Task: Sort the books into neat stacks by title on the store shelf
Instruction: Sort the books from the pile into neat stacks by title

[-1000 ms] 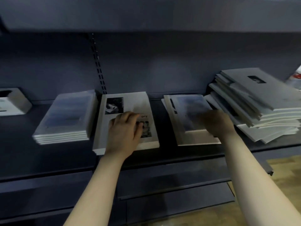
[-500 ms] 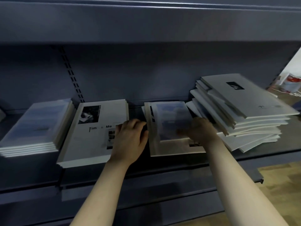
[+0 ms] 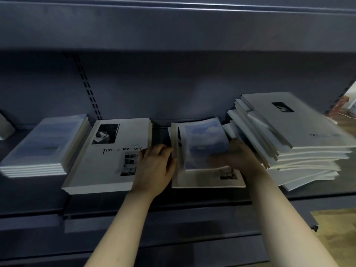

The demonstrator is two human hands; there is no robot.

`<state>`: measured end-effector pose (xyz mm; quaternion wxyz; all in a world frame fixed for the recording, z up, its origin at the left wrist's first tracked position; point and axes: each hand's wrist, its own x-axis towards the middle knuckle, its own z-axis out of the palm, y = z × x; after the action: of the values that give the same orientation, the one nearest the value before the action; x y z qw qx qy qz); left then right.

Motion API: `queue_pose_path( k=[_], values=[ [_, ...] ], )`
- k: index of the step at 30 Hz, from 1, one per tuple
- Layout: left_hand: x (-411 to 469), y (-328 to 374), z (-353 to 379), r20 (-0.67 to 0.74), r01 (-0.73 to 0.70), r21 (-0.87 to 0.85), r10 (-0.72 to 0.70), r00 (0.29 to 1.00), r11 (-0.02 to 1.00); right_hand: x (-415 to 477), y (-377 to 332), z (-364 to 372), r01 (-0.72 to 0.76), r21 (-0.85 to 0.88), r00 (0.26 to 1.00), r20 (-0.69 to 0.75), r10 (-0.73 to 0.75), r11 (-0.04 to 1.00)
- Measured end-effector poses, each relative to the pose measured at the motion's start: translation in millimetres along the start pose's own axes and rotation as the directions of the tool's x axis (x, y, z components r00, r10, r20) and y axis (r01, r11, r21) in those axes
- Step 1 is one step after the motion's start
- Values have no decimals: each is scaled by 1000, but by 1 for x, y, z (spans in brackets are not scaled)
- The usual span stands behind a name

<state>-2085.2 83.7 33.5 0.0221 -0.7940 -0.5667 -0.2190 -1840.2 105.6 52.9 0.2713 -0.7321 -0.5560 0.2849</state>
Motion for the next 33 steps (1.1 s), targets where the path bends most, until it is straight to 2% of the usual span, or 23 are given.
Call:
queue_pose_path(
  k=[2, 9, 14, 18, 28, 33],
  values=[
    [-1, -2, -1, -8, 6, -5, -6, 1000, 1000, 2, 1, -3, 8, 37, 1000, -7, -7, 999],
    [-2, -16, -10, -31, 74, 9, -73, 997, 997, -6, -15, -7, 186, 376, 979, -151, -138, 908],
    [-6, -41, -27, -80, 83, 9, -82, 993, 997, -8, -48, 4, 155, 580, 985, -152, -81, 800],
    [-20, -80, -46, -88, 121, 2, -121, 989, 993, -8, -86, 35, 186, 576, 982, -121, -142, 796],
    [-75, -218, -100, -137, 254, 56, -245, 960, 966, -33, -190, 163, 106, 639, 991, -8, -131, 762],
    [-98, -265, -116, -163, 314, 53, -302, 939, 948, -47, -233, 212, 94, 592, 992, 15, -128, 800]
  ],
)
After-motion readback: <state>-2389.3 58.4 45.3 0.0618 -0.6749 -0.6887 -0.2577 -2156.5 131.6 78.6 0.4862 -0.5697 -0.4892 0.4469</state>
